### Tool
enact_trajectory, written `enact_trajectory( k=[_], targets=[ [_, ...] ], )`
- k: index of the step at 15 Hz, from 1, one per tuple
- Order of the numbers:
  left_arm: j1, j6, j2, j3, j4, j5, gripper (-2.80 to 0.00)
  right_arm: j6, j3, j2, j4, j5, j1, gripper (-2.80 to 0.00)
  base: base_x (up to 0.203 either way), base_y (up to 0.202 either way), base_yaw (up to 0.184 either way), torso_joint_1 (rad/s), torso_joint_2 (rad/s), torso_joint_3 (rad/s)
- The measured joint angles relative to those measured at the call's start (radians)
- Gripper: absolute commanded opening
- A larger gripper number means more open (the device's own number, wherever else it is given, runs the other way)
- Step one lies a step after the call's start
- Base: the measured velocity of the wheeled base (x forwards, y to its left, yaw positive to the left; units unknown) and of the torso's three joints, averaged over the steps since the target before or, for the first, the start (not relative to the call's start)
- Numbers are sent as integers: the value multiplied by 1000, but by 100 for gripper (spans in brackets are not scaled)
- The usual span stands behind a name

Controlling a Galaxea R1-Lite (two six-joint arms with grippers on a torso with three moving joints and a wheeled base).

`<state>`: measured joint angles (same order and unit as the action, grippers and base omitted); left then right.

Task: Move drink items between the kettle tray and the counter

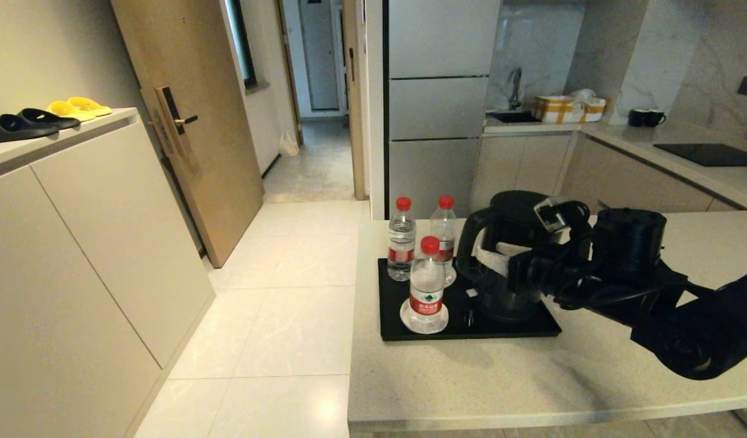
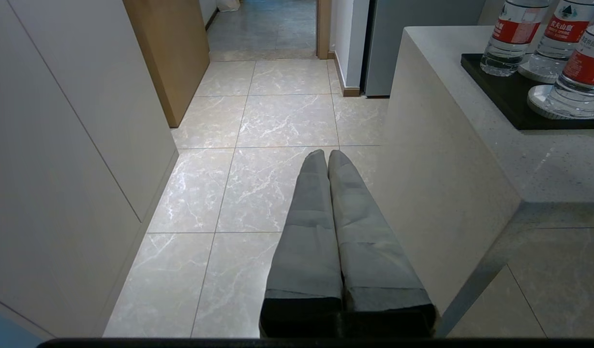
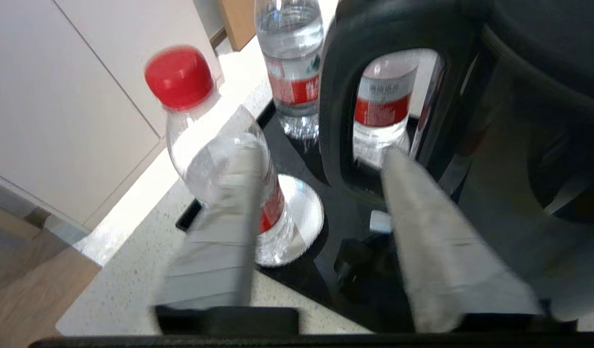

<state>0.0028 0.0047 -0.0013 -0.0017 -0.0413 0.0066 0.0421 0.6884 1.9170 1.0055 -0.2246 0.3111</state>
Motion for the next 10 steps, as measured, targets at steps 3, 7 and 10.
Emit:
enact_trajectory(
  k=[3, 7, 10],
  targets=[
    [0, 0, 0, 0, 0, 0, -280, 0, 43, -60, -37, 72, -7, -280, 0, 0, 0, 0, 0, 0],
    [0, 0, 0, 0, 0, 1, -280, 2, 160, -235, -326, 163, -18, -280, 0, 0, 0, 0, 0, 0],
    [0, 0, 0, 0, 0, 0, -280, 4, 203, -426, -613, 306, -19, -280, 0, 0, 0, 0, 0, 0]
  ],
)
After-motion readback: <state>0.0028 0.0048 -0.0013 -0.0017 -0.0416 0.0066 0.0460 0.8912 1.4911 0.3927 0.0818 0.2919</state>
